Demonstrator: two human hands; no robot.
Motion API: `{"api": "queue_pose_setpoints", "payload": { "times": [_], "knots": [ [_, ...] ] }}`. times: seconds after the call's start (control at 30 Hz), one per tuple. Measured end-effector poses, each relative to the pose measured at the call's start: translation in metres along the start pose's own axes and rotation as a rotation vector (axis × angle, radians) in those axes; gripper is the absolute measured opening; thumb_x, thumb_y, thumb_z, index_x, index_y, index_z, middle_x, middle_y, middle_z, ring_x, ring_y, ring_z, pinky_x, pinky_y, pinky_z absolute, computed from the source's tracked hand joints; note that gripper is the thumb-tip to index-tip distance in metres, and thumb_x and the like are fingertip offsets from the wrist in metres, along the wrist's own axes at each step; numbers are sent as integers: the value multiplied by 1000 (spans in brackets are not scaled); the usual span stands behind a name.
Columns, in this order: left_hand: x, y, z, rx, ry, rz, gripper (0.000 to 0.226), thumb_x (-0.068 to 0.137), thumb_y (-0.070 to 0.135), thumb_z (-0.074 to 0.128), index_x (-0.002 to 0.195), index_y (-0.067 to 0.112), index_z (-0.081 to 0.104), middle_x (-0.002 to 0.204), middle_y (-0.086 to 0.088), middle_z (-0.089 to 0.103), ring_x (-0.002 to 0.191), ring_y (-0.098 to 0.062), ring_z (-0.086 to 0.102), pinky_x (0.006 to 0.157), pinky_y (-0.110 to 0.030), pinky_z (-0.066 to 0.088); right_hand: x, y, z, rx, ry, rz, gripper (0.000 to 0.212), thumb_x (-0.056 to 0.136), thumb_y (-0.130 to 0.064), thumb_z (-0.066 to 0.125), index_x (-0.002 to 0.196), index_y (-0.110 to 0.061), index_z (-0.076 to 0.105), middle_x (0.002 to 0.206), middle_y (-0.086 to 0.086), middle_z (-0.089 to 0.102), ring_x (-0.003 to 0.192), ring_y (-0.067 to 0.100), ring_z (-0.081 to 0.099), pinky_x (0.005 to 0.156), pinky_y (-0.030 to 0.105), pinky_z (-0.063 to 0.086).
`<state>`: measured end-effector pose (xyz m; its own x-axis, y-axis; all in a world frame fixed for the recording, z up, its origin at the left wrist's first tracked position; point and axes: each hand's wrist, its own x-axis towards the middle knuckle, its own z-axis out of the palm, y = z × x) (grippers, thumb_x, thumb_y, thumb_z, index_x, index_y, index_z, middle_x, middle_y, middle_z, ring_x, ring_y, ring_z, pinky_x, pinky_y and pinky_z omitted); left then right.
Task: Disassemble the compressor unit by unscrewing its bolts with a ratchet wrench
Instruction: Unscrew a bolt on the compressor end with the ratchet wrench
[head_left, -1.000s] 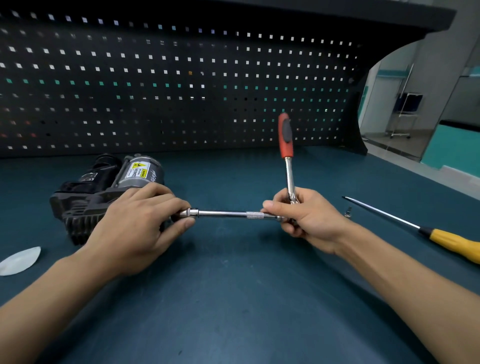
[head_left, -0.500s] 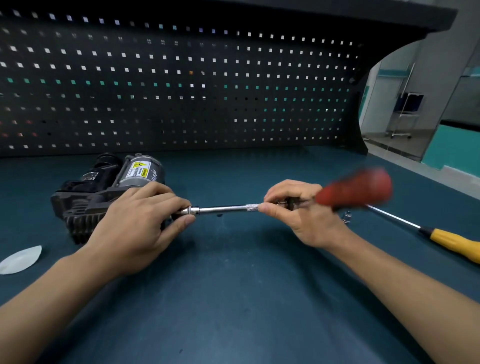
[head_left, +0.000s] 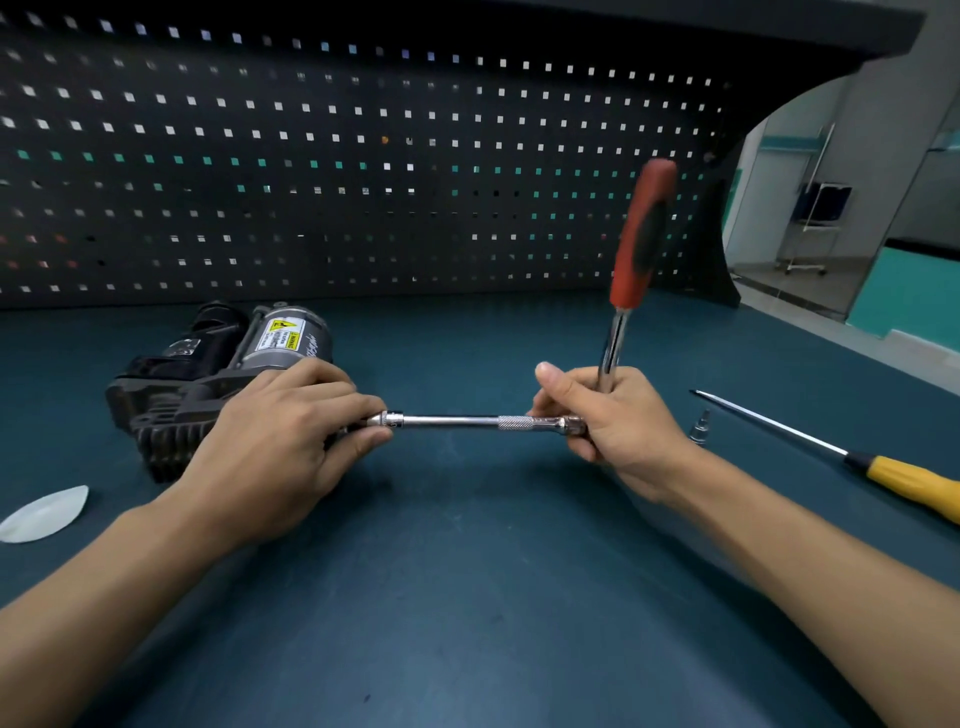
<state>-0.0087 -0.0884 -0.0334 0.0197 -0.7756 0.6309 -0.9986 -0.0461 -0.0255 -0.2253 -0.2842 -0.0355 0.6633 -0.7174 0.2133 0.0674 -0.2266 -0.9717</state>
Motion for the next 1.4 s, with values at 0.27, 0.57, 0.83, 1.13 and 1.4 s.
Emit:
{"api": "queue_pose_setpoints", "payload": {
  "times": [0.27,0.57,0.83,1.13,1.4],
  "knots": [
    [0,-2,0,-21,12,16,37,94,49,43,97,26,72,82,19,63,93,-16,58,72,-39,48,-1,-10,-2,139,-9,291,57,78,-63,64,91,-7,66,92,12,77,32,8,31,32,15,20],
    [0,-3,2,-25,30,22,37,93,49,45,98,25,73,83,19,64,93,-16,58,73,-39,49,-1,-9,-7,263,-87,412,51,83,-58,62,101,-10,63,76,3,67,30,6,27,29,15,18],
    [-1,-3,2,-19,19,19,39,94,49,44,98,25,73,84,18,65,93,-17,59,74,-39,49,-3,-13,-9,338,-161,510,49,89,-58,57,95,-9,63,55,-2,58,28,5,29,26,16,22],
    [-1,-3,1,-20,14,23,36,93,48,45,98,25,73,82,20,63,93,-16,58,72,-39,48,1,-5,-10,408,-155,604,41,78,-47,71,93,-10,61,94,6,60,29,3,28,26,15,22],
    [-1,1,0,14,-15,-36,35,90,54,41,92,30,66,87,23,57,99,-10,53,78,-32,41,-3,-1,-5,180,-69,242,34,72,-43,76,78,-18,54,84,11,72,36,9,29,36,18,20]
  ]
}}
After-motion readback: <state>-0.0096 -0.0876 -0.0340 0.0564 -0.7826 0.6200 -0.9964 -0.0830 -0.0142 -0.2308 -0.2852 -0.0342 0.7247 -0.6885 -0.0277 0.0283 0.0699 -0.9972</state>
